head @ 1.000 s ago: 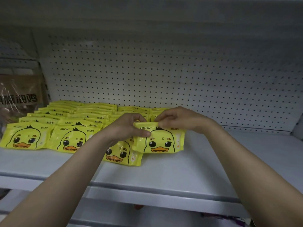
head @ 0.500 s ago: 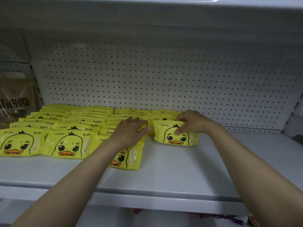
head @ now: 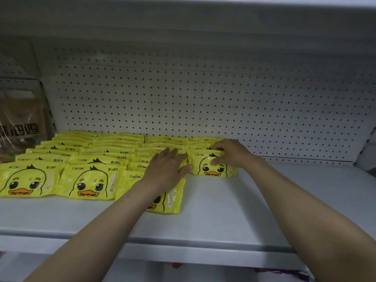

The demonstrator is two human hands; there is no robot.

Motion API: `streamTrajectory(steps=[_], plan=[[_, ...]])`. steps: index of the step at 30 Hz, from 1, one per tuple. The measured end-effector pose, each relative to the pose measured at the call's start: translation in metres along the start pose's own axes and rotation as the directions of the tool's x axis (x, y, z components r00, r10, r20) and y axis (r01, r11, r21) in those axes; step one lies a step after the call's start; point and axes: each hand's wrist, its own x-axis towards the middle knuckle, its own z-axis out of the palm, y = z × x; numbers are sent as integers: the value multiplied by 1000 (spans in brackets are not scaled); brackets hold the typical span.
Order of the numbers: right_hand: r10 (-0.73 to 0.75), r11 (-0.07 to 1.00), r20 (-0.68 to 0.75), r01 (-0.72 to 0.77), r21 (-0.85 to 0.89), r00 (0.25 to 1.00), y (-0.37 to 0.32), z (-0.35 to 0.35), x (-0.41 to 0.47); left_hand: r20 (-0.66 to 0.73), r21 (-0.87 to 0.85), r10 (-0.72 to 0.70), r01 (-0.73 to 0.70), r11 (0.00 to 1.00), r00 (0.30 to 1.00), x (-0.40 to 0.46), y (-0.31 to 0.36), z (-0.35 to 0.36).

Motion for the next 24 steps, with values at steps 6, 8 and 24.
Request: streamTrajectory(steps=[6, 8, 24], plan=[[20, 996, -121, -30, -81, 992, -8, 10, -4, -1, 15, 2, -2, 1000, 1000, 0, -1, 2], [32, 994, -147, -47, -97, 989, -9, 14, -6, -6, 14, 3, -3, 1000, 1000, 0, -1, 2], [175, 939, -294, -249, -236, 939, -68, 13, -52, -3, -24, 48, -48, 999, 999, -9, -4, -23]])
